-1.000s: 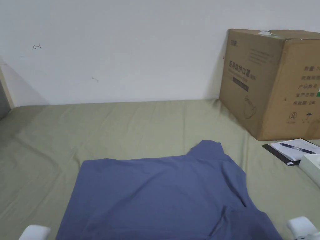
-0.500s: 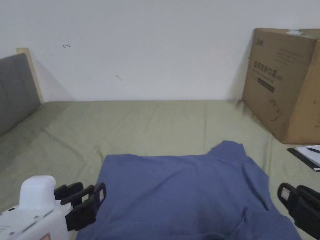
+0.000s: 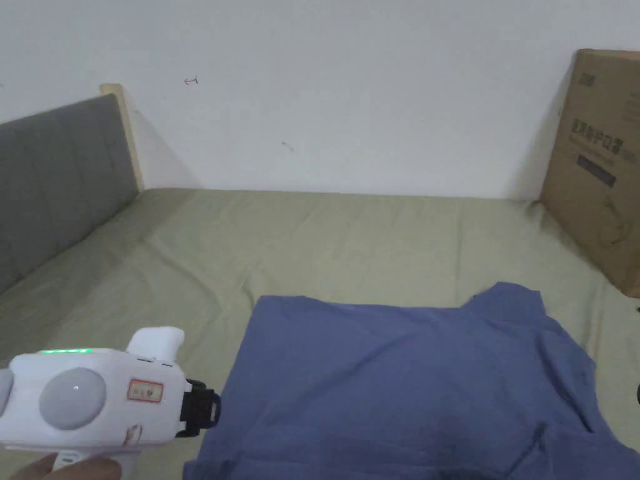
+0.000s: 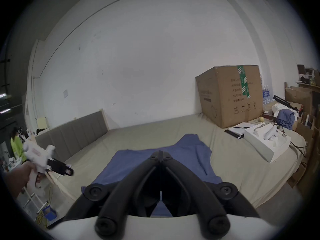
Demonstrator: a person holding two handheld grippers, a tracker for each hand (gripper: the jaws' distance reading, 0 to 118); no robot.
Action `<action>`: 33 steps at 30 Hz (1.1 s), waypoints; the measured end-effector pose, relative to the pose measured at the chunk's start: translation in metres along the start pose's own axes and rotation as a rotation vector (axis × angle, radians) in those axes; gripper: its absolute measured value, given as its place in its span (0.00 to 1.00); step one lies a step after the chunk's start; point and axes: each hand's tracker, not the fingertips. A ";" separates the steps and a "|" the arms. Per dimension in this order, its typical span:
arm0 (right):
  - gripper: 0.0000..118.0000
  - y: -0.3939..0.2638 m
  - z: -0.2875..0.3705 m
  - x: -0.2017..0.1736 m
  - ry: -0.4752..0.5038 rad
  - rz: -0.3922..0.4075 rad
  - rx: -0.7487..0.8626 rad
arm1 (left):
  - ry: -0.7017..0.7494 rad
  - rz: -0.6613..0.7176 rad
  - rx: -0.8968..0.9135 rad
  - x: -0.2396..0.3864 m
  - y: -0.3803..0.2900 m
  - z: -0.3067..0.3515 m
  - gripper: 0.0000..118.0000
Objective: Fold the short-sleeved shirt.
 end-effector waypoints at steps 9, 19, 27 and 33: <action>0.00 -0.016 -0.011 -0.018 0.029 0.110 -0.103 | 0.180 -0.159 -0.105 -0.040 -0.003 -0.077 1.00; 0.00 -0.027 -0.036 -0.025 0.051 0.114 -0.190 | 0.125 -0.214 -0.108 -0.049 -0.018 -0.110 0.00; 0.00 -0.024 -0.047 0.018 -0.046 0.109 -0.202 | 0.108 -0.242 0.154 -0.043 -0.045 -0.081 0.00; 0.00 -0.040 -0.081 0.093 -0.095 -0.021 -0.545 | 0.131 -0.230 0.200 -0.029 -0.060 -0.070 0.00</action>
